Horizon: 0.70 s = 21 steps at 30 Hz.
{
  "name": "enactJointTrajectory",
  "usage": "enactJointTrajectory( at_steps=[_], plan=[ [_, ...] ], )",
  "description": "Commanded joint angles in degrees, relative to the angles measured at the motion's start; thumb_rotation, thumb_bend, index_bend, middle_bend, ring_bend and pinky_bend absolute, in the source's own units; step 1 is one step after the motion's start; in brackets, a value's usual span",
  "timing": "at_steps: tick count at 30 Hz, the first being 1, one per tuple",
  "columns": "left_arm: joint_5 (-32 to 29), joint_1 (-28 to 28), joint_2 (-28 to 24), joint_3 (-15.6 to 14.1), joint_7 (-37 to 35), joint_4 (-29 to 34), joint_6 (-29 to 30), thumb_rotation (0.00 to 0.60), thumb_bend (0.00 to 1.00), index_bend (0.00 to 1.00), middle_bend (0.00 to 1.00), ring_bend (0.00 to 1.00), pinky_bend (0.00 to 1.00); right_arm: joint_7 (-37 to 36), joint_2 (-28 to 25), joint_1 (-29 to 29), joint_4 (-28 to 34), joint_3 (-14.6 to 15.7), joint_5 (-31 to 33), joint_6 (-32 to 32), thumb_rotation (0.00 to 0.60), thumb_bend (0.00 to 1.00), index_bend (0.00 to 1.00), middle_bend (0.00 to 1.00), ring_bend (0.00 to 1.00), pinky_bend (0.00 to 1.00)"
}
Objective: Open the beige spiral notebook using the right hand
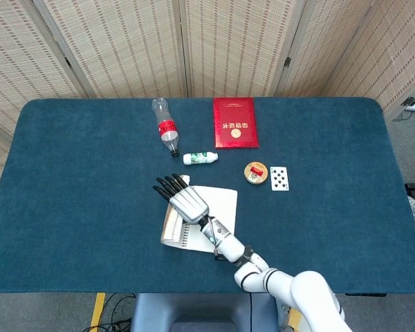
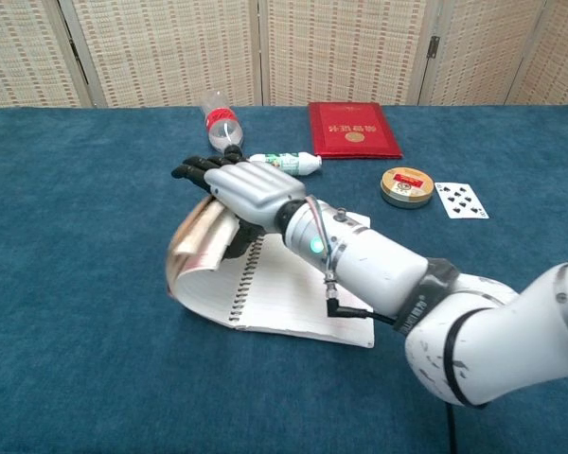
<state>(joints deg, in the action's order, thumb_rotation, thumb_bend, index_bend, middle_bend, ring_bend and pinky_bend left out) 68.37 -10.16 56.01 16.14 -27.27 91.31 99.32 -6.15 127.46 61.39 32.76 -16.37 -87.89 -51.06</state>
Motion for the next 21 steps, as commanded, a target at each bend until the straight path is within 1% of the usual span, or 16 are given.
enactJointTrajectory(
  at_steps=[1,5,9,13,18,21],
  plan=[
    [-0.06,-0.35,-0.22,0.23,-1.03,-0.58,-0.28,0.600,0.30,0.17,0.10,0.09,0.15,-3.52,2.54,3.78,-4.10,-0.20,0.88,2.00,0.600,0.32,0.00,0.00,0.00,0.00],
    [0.00,-0.41,-0.29,0.35,-1.60,-0.93,-0.85,0.600,0.30,0.17,0.10,0.09,0.15,-3.42,2.54,4.89,-4.47,0.02,1.82,0.49,0.600,0.31,0.00,0.00,0.00,0.00],
    [0.51,-0.26,-0.03,0.26,-0.31,-0.67,-0.71,0.600,0.30,0.17,0.10,0.09,0.15,-2.78,2.52,4.82,-4.57,0.41,2.03,-1.71,0.600,0.31,0.00,0.00,0.00,0.00],
    [1.67,-0.22,-0.07,-0.11,0.36,-0.30,-0.53,0.600,0.30,0.17,0.10,0.09,0.15,-2.30,1.30,4.34,-3.08,0.50,2.29,-3.04,0.600,0.31,0.00,0.00,0.00,0.00],
    [2.43,-0.50,0.03,-0.18,0.95,-0.23,0.37,0.600,0.30,0.17,0.10,0.09,0.15,0.15,-2.41,3.29,3.16,-0.54,3.75,-3.90,0.600,0.30,0.00,0.00,0.00,0.00],
    [2.97,-0.26,0.20,-0.44,2.02,-0.24,0.26,0.600,0.30,0.17,0.10,0.09,0.15,3.66,-5.97,1.08,9.36,-0.15,4.12,-5.62,0.600,0.30,0.00,0.00,0.00,0.00]
  ],
)
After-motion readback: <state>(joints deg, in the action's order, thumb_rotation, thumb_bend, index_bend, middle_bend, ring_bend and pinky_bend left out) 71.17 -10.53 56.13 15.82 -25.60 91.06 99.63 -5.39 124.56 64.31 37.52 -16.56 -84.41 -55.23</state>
